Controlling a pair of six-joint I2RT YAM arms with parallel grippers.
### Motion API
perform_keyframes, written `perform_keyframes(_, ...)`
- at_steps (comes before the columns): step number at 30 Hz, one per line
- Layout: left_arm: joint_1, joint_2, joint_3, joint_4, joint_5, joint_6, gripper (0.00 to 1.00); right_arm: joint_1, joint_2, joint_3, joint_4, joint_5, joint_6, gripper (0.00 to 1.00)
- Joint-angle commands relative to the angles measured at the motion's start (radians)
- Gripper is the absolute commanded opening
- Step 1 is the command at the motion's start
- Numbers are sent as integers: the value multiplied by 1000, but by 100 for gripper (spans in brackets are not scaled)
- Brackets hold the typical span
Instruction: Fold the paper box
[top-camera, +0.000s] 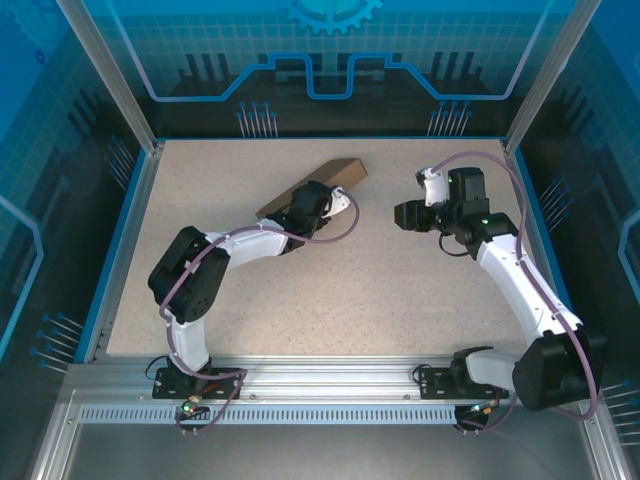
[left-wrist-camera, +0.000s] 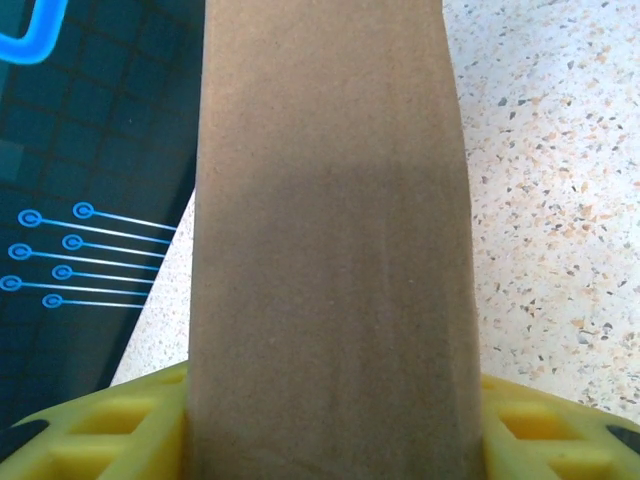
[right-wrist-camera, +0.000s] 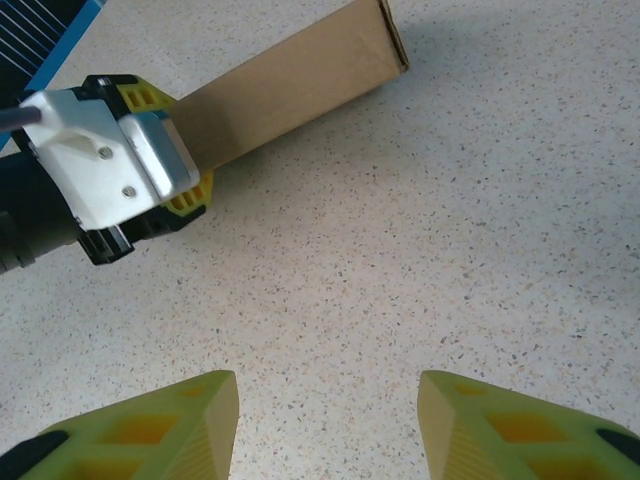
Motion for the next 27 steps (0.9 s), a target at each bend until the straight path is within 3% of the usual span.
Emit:
perform_keyframes(1, -18, 36, -21, 54, -54, 25, 66, -10, 7, -20, 16, -23, 4, 51)
perform_keyframes(27, -115, 108, -108, 139, -98, 5, 99, -12, 22, -46, 43, -34, 14, 51)
